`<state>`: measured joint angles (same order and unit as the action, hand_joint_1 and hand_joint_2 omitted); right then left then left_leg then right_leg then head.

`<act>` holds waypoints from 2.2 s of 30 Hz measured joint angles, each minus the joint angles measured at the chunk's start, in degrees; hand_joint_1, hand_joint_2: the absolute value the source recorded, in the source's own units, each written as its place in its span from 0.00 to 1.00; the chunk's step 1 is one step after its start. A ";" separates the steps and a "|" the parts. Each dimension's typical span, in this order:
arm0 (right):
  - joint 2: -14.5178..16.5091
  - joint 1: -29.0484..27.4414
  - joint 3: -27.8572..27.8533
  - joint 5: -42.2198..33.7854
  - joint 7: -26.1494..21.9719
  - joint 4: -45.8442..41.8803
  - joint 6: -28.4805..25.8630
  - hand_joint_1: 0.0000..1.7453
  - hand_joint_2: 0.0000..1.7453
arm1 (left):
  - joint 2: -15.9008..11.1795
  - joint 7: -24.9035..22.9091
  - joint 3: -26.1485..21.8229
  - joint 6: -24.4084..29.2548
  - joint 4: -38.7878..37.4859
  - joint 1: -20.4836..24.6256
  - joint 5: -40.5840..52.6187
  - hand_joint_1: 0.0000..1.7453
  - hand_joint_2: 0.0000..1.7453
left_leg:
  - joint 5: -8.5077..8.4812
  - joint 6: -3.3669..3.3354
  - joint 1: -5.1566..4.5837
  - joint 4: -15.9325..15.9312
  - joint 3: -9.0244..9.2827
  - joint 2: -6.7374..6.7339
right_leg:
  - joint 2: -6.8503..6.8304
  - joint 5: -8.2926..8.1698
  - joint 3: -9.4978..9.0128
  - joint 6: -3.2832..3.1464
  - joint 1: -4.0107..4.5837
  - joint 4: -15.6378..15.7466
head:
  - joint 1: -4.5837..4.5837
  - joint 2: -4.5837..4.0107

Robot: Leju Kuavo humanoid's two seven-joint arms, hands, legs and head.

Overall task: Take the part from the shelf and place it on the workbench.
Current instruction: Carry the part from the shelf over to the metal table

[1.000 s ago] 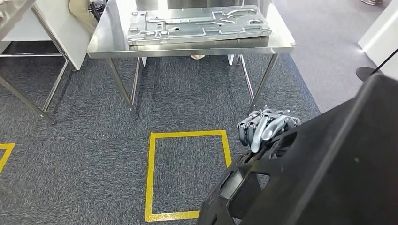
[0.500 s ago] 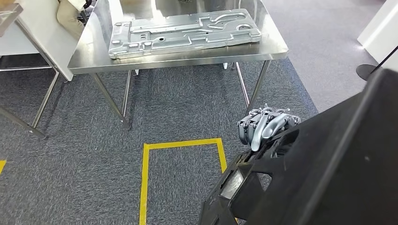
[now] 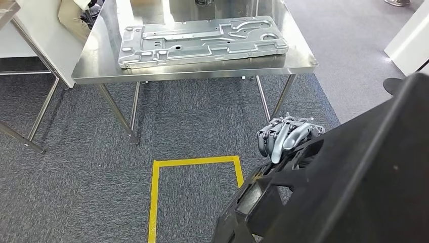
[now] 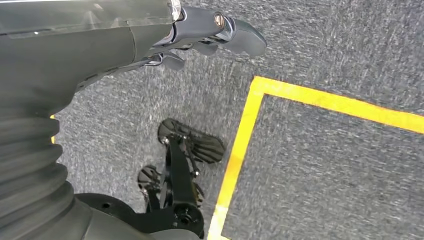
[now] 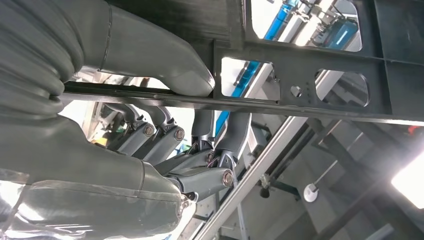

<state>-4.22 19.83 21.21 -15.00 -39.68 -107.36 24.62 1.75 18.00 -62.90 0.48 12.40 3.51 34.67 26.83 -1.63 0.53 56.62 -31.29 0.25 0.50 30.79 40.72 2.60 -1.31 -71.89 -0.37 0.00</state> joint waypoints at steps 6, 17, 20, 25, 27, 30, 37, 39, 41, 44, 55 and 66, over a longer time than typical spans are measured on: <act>0.04 0.16 0.01 0.12 0.33 0.04 -0.10 1.00 1.00 | 0.05 0.15 0.01 -0.39 0.02 0.14 0.38 0.00 1.00 | 2.53 2.07 -0.02 0.22 1.85 0.05 | -0.42 -6.46 -5.29 -1.10 0.09 13.89 | 0.13 -0.01; 0.26 0.76 0.04 -0.13 0.92 0.48 -0.16 1.00 1.00 | 0.16 0.19 0.02 -0.63 0.01 0.04 0.77 0.00 1.00 | 0.77 3.16 0.39 9.07 -6.01 -0.07 | -0.30 -3.45 -9.69 -2.72 0.26 14.69 | 0.77 -0.02; 0.24 1.12 0.09 -0.25 1.28 0.89 -0.41 1.00 1.00 | 0.15 0.19 0.02 -0.65 0.01 0.07 0.81 0.00 1.00 | -1.71 2.22 0.04 1.98 -3.17 0.03 | -0.15 -2.54 -10.47 -1.81 0.51 14.67 | 0.80 -0.01; 0.23 1.53 0.25 -0.26 1.66 1.73 -1.12 1.00 1.00 | 0.17 0.26 0.00 -0.65 0.02 0.07 0.81 0.00 1.00 | -1.40 0.38 0.25 0.87 -2.29 0.06 | -0.22 -0.16 -8.89 -0.29 0.42 11.01 | 0.71 -0.01; 0.14 1.60 0.26 -0.26 1.63 2.22 -1.17 1.00 1.00 | 0.17 0.34 0.01 -0.68 0.02 0.08 0.81 0.00 1.00 | -1.06 -0.08 0.13 0.82 -1.98 0.00 | -0.25 2.95 -4.33 -0.01 0.40 2.95 | 0.65 -0.01; -0.15 1.49 0.26 -0.26 1.38 2.99 -1.29 1.00 1.00 | 0.19 0.52 0.00 -0.82 0.02 -0.04 0.86 0.00 1.00 | -0.36 -0.20 0.00 0.86 -1.20 0.10 | -0.25 2.01 -0.24 -0.06 0.41 -1.70 | 0.64 0.00; -0.19 3.37 0.75 -0.26 3.11 3.12 -3.80 1.00 1.00 | 0.44 1.40 0.00 -1.06 0.02 -0.08 1.43 0.00 1.00 | 1.66 1.47 -0.36 0.68 0.72 0.18 | -0.26 -5.92 -6.24 -2.11 1.09 14.31 | 0.72 0.00; -0.16 3.73 0.99 -0.26 3.34 2.99 -4.10 1.00 1.00 | 0.46 1.44 0.01 -1.09 0.03 -0.07 1.45 0.00 1.00 | 2.42 2.07 -0.30 1.55 0.79 0.12 | -0.22 -5.83 -7.02 -2.69 0.81 14.99 | 0.80 -0.01; -0.02 4.18 1.40 -0.31 3.39 2.89 -4.19 1.00 1.00 | 0.51 1.46 0.01 -1.10 0.04 -0.07 1.47 0.00 1.00 | 4.92 2.55 -0.11 6.85 -1.64 0.09 | -0.33 -5.59 -7.96 -3.19 0.60 15.54 | 0.97 0.00; 0.19 4.40 1.98 -0.39 3.41 2.89 -4.33 1.00 1.00 | 0.53 1.47 0.00 -1.00 0.04 -0.24 1.49 0.00 1.00 | 7.89 3.06 0.10 17.19 -8.03 0.07 | -0.36 -4.75 -8.83 -3.43 0.66 15.57 | 1.08 -0.01; 0.42 5.33 3.27 -0.67 3.28 2.93 -5.21 1.00 1.00 | 0.56 1.40 -0.39 -0.79 0.04 -0.47 1.34 0.00 1.00 | -1.29 0.28 -0.02 0.56 -1.50 0.21 | -0.19 -1.25 -10.43 -0.81 0.86 12.36 | 0.89 0.00; 0.13 5.47 4.20 0.02 3.55 2.93 -8.46 1.00 1.00 | 0.70 1.46 -1.39 -0.83 0.04 -0.46 1.90 0.00 1.00 | 2.12 1.11 -0.28 0.68 2.17 0.29 | -0.42 -6.16 -5.05 -2.16 1.40 14.01 | 0.68 -0.02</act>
<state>-4.09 25.30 25.41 -14.98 -36.13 -104.43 16.16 2.45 19.47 -64.30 -0.34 12.44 3.06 36.56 28.94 -0.52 0.26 57.30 -29.12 0.53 0.08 24.63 35.66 0.44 0.09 -57.88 0.31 -0.02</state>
